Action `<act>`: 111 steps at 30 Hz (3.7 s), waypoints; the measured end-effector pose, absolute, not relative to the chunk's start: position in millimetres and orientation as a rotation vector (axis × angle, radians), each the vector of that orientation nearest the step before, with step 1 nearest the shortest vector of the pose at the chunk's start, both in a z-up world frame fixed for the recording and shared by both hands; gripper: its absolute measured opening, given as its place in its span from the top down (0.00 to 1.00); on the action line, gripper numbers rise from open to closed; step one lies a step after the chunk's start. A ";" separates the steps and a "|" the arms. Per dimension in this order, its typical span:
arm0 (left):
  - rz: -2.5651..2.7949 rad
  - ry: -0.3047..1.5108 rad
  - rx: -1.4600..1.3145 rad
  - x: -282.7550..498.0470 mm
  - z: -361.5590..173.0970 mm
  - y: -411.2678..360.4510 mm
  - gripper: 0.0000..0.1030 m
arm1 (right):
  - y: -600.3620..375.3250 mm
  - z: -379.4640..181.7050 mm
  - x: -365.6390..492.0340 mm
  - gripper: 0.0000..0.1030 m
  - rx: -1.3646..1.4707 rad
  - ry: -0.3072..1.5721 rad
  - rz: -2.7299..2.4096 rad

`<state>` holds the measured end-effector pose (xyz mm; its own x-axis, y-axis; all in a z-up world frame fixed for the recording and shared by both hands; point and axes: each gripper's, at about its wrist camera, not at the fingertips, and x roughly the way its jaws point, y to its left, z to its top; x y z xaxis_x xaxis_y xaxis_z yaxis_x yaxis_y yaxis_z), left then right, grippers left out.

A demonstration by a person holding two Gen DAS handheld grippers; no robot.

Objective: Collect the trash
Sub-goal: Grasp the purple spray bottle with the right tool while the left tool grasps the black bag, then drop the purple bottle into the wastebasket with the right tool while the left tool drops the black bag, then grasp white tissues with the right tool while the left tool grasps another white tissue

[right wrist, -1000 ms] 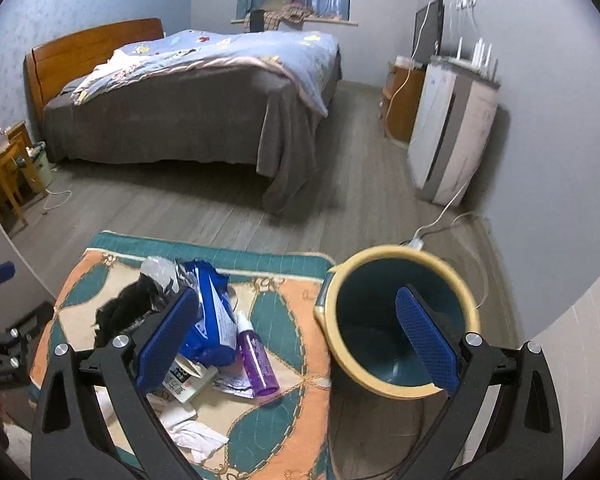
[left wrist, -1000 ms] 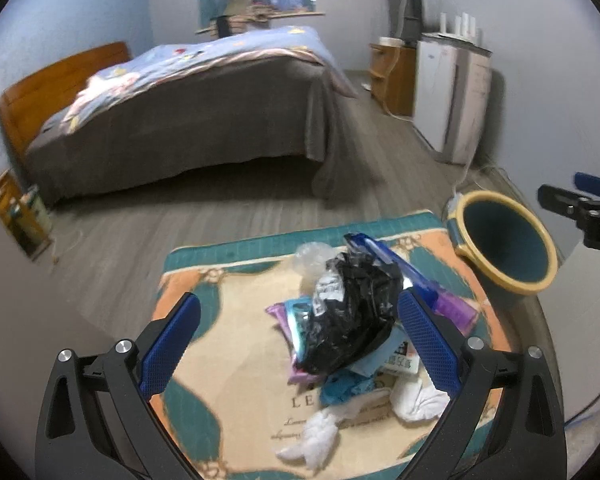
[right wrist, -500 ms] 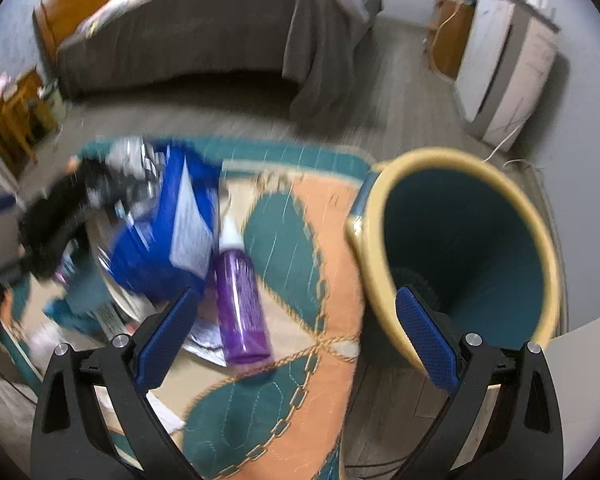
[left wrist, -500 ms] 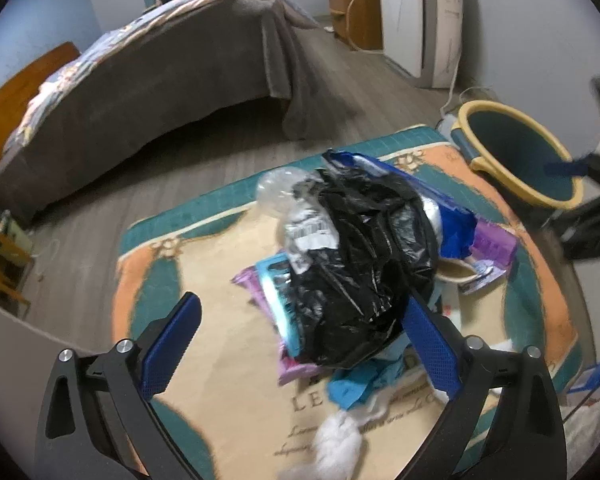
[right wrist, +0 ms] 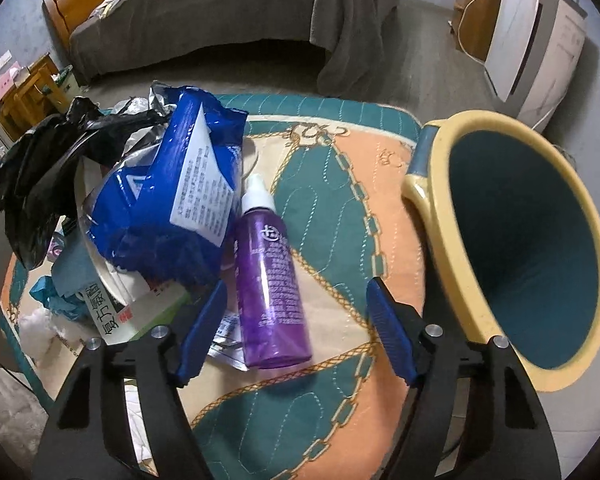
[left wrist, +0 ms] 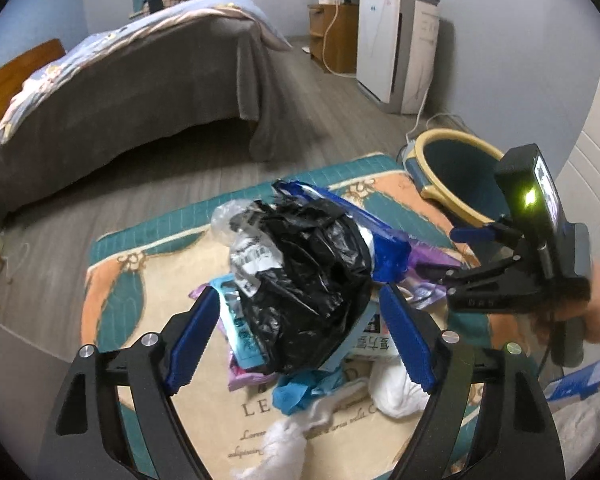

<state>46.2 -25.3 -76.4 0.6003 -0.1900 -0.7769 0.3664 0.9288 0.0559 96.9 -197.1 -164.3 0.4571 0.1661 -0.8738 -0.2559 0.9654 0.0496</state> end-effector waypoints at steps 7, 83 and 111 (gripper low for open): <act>-0.347 0.949 0.263 61.5 -97.3 -44.4 0.63 | -197.5 -174.0 106.5 0.60 -0.108 1.090 0.276; -0.449 0.713 0.152 46.9 9.9 -108.5 0.06 | -329.0 -54.3 9.8 0.06 0.130 0.820 -0.030; -0.150 0.864 0.061 -7.2 -69.4 64.6 0.05 | -197.8 -126.2 -3.4 0.06 -0.055 0.992 0.128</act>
